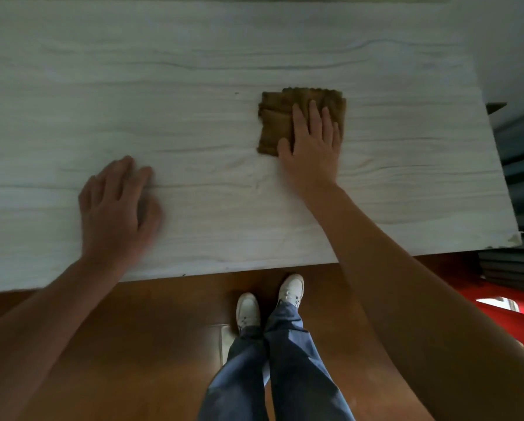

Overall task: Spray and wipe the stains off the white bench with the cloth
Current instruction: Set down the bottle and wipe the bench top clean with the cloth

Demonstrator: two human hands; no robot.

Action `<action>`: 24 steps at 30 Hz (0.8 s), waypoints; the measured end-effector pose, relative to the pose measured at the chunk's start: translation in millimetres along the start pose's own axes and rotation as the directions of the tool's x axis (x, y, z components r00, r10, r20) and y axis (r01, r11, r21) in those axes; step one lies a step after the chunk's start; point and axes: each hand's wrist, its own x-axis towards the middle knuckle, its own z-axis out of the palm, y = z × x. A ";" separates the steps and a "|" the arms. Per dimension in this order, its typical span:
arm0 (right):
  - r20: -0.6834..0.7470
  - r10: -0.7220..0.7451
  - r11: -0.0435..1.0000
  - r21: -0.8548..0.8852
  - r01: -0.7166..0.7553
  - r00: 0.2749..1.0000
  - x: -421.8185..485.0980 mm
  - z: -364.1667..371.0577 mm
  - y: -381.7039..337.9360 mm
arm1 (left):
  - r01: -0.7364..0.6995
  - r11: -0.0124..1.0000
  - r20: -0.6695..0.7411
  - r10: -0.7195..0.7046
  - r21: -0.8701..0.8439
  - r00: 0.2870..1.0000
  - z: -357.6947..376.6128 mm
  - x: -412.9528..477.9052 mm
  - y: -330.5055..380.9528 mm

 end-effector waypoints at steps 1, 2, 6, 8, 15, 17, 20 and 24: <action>-0.015 0.018 1.000 -0.001 -0.018 1.000 -0.6 3.7 -9.7 | 0.005 1.000 -0.005 -0.005 -0.009 1.000 0.8 -0.4 -0.5; -0.023 0.013 1.000 0.002 -0.013 1.000 -4.5 6.9 -18.6 | 0.005 1.000 -0.013 -0.005 -0.019 1.000 1.5 -0.1 -0.4; 0.022 -0.155 0.988 0.010 0.155 0.988 -59.8 18.0 -44.6 | -0.005 0.999 -0.046 0.004 -0.035 0.999 1.3 -0.6 0.5; 0.041 -0.243 0.970 0.038 0.241 0.969 -103.8 21.4 -48.6 | 0.005 0.999 -0.032 -0.007 -0.054 0.999 -1.0 -0.7 2.1; 0.128 -0.249 0.968 -0.002 0.251 0.960 -193.6 3.6 29.5 | 0.013 0.998 0.000 -0.013 -0.055 1.000 -1.7 -0.2 0.5; 0.094 -0.136 0.991 0.002 0.136 0.986 -190.9 -8.9 57.3 | 0.013 0.998 -0.001 -0.013 -0.057 1.000 -2.3 0.0 1.6; 0.086 -0.007 1.000 0.028 0.005 0.996 -179.3 -13.4 63.4 | 0.008 0.998 0.000 -0.008 -0.056 1.000 -2.3 -0.7 1.2; 0.027 0.130 0.990 0.051 -0.131 0.991 -167.1 2.4 14.2 | 0.019 0.998 0.010 -0.019 -0.058 1.000 -3.3 -0.5 1.4</action>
